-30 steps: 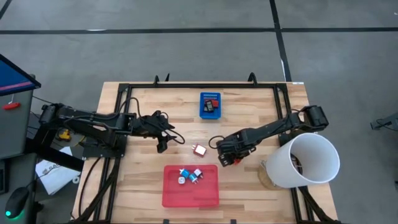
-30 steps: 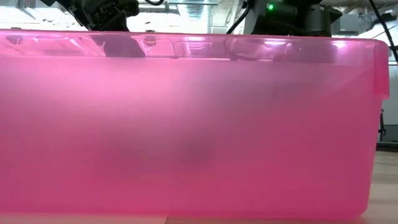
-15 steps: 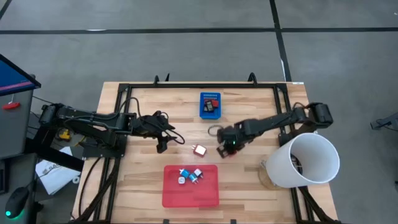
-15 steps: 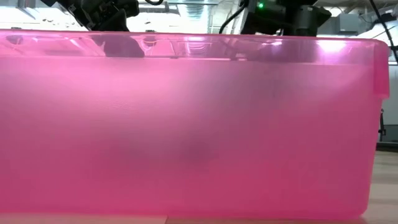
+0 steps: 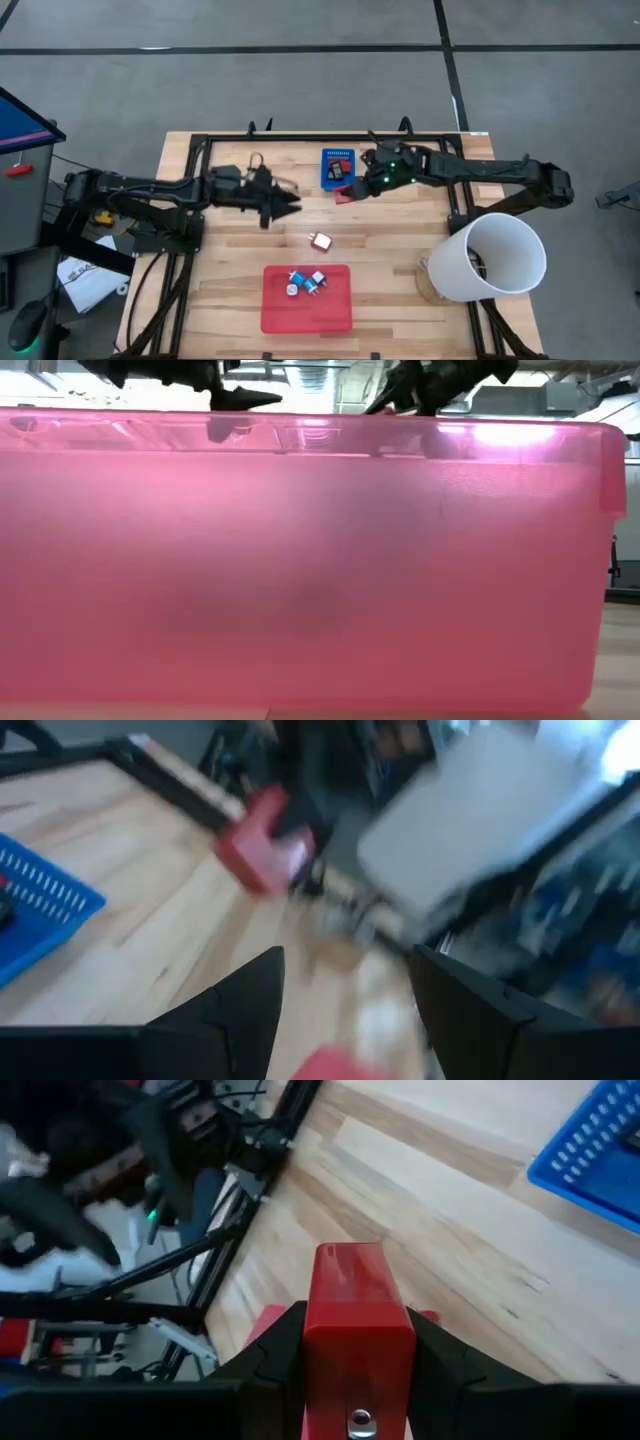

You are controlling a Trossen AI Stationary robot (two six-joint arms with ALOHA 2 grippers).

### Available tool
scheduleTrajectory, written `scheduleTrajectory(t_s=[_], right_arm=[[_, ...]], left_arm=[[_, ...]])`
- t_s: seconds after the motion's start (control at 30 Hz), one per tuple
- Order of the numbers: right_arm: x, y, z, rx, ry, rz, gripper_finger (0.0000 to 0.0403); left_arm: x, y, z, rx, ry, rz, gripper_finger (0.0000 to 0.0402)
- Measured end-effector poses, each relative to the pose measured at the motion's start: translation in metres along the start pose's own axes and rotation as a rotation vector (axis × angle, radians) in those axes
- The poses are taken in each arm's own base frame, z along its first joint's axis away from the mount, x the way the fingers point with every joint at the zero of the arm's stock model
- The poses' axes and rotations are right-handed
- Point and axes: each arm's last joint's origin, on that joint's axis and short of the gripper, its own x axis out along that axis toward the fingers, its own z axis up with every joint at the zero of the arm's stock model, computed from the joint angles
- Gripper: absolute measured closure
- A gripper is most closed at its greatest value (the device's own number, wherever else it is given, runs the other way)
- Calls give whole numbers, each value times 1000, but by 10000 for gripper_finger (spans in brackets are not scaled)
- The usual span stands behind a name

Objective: Pick & Place Office items
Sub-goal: Put the bottom red charger adapter into the red bin

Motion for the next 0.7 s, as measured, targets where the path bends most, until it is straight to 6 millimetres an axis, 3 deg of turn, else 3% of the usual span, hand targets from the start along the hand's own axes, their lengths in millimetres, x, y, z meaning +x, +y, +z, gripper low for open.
scheduleTrajectory(t_s=[0.07, 0.13, 0.23, 0.37, 0.47, 0.7], right_arm=[[1, 4, 0, -14, -6, 38, 295], [2, 9, -1, -29, -7, 77, 295], [7, 18, -1, -31, -17, 173, 295], [12, 27, 2, 6, -30, 273, 295], [9, 34, 6, 29, -69, 353, 295], [16, 43, 11, 57, -81, 494, 295]], left_arm=[[1, 6, 5, -83, -64, -15, 189], [2, 8, 5, -60, -112, -39, 189], [6, -1, 6, 186, -180, -63, 189], [8, -15, -1, 586, -231, 86, 187], [7, -21, -5, 774, -240, 171, 177], [6, -23, 2, 782, -321, 182, 127]])
